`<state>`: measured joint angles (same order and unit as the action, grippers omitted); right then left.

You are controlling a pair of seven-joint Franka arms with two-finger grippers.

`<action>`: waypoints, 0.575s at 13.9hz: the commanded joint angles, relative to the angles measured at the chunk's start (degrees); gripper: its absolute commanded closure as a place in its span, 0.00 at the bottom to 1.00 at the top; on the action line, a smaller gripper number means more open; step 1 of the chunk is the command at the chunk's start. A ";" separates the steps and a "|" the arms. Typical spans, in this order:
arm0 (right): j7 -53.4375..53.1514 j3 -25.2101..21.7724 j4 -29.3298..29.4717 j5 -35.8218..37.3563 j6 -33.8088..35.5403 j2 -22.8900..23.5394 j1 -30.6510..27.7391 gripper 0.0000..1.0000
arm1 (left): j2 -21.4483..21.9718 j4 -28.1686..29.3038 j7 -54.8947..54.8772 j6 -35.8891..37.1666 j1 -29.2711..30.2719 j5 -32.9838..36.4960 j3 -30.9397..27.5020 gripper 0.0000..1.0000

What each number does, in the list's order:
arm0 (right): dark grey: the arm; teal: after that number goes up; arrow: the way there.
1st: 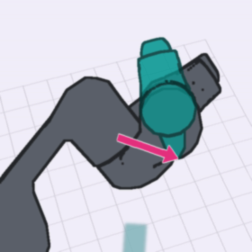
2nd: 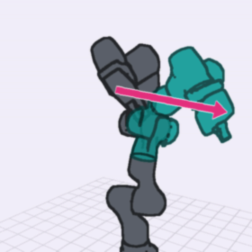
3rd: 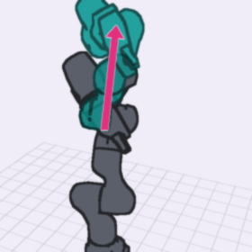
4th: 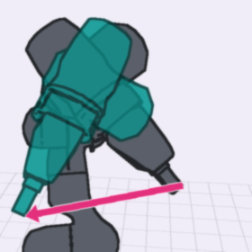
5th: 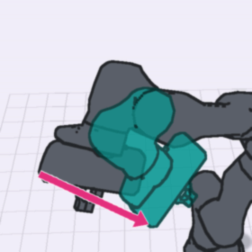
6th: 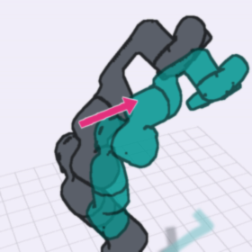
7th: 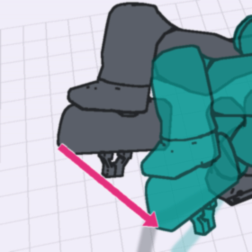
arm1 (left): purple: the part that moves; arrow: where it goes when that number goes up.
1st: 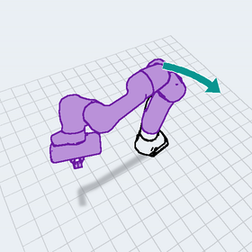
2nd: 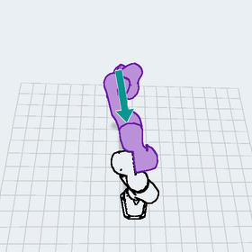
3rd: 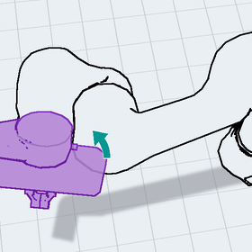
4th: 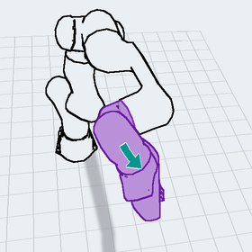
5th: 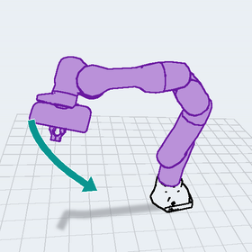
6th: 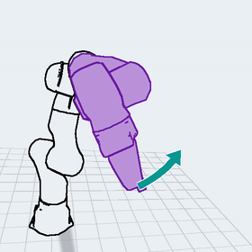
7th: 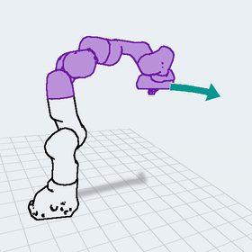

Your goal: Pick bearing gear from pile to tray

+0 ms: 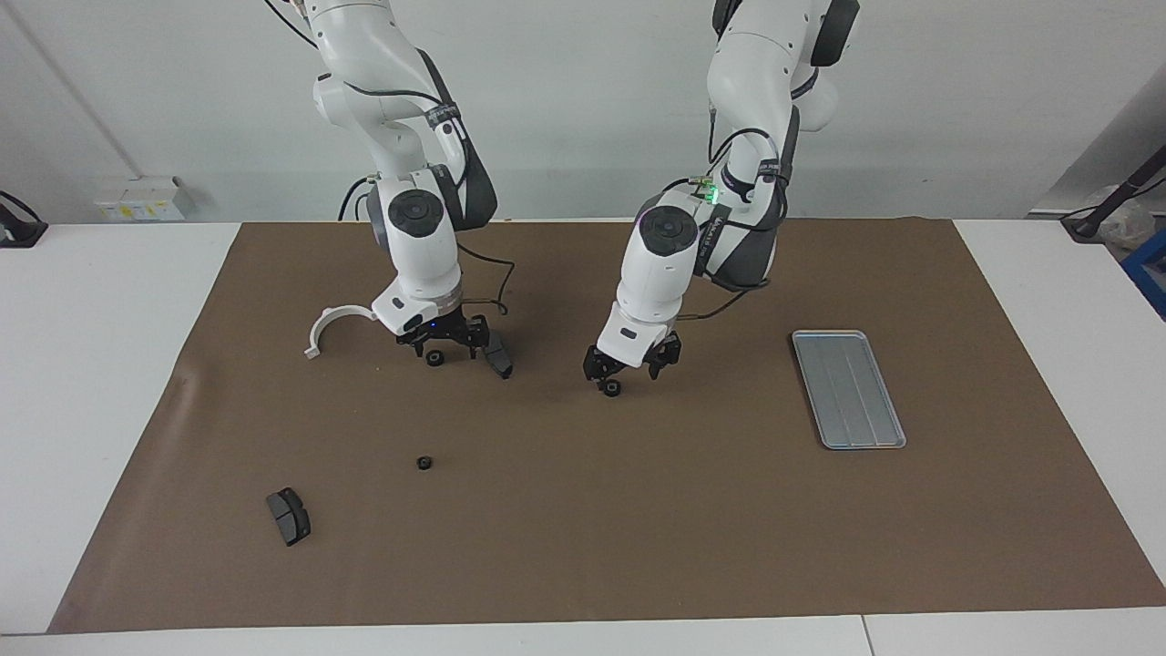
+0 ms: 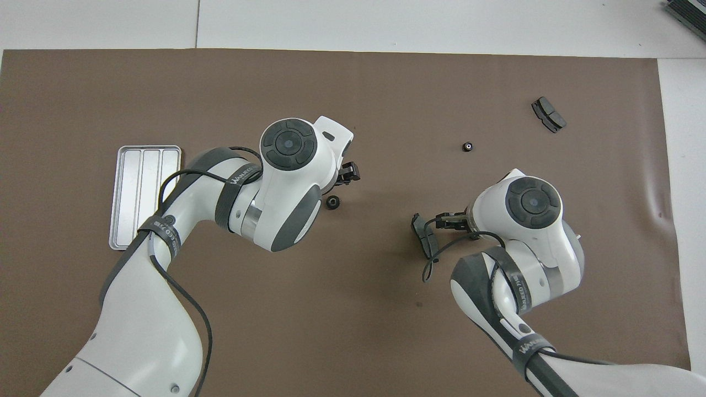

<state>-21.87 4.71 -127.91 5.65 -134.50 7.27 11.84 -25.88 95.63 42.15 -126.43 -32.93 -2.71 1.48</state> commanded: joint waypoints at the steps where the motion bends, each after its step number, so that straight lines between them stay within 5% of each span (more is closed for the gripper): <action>1: 4.71 0.83 -5.06 -1.52 -3.57 -2.61 -2.69 0.00 | -0.31 3.23 1.09 -4.25 -1.43 1.21 -0.95 0.00; 5: 5.70 0.74 -8.14 -2.05 -7.79 -2.62 -3.05 0.00 | 0.91 10.26 1.01 -9.61 -2.84 1.21 -0.86 0.06; 8: 5.61 0.74 -9.11 -2.05 -7.53 -3.05 -3.05 0.12 | 1.45 11.33 1.36 -9.98 -3.81 1.12 -0.86 0.13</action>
<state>-18.34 4.72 -134.59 4.96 -140.92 6.50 9.86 -26.55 104.38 42.28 -135.14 -35.56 -2.59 1.48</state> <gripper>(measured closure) 0.044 0.075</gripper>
